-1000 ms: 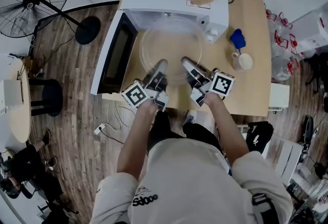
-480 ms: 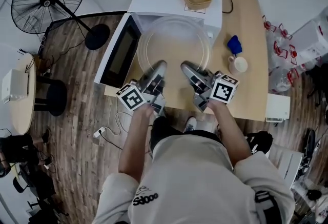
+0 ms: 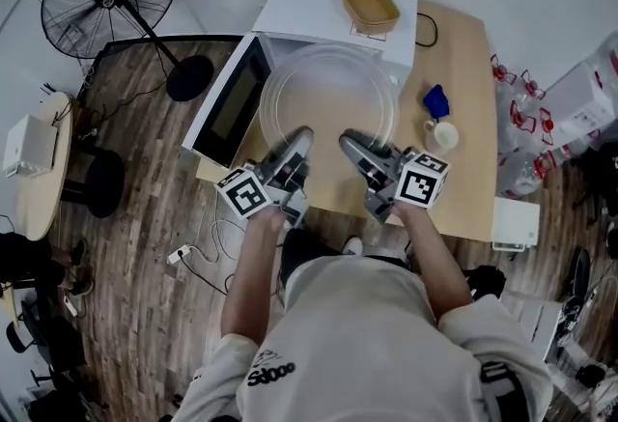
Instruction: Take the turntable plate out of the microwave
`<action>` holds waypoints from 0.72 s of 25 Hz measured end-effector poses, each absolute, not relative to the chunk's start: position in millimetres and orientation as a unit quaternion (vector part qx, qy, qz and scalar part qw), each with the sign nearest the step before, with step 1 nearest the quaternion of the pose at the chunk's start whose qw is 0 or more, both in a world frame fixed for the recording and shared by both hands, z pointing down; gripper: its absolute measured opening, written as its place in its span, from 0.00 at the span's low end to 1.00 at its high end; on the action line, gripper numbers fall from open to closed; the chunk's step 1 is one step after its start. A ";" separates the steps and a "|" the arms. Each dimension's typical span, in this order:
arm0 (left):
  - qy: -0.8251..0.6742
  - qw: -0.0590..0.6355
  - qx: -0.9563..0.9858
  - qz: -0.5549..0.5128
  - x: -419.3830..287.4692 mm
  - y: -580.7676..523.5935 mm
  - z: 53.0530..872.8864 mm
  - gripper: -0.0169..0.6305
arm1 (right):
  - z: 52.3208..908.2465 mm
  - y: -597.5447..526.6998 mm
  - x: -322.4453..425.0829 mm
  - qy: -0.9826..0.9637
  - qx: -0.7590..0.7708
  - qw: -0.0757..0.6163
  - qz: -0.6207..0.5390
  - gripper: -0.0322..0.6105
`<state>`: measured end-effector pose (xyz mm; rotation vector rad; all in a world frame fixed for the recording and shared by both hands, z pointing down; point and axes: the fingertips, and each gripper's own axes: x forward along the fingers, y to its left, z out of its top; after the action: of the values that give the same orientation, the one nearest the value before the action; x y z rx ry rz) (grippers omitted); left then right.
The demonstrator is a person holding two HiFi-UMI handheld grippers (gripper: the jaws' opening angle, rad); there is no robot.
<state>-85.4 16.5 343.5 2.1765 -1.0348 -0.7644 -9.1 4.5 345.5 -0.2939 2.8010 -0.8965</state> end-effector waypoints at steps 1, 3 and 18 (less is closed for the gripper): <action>-0.390 0.300 0.822 -0.287 -84.6 18.7 342.0 0.14 | 344.9 6.9 -8.3 0.944 -0.097 0.094 -0.302 0.18; -0.391 0.296 0.824 -0.285 -82.6 22.6 339.4 0.14 | 343.2 11.2 -6.4 0.944 -0.095 0.097 -0.302 0.18; -0.391 0.295 0.824 -0.285 -75.2 29.7 336.3 0.14 | 340.4 18.6 1.0 0.947 -0.090 0.097 -0.293 0.18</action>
<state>-75.2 29.7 336.3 2.1938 -1.0406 -0.7577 1.0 18.6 340.4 -0.2654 2.8048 -0.8686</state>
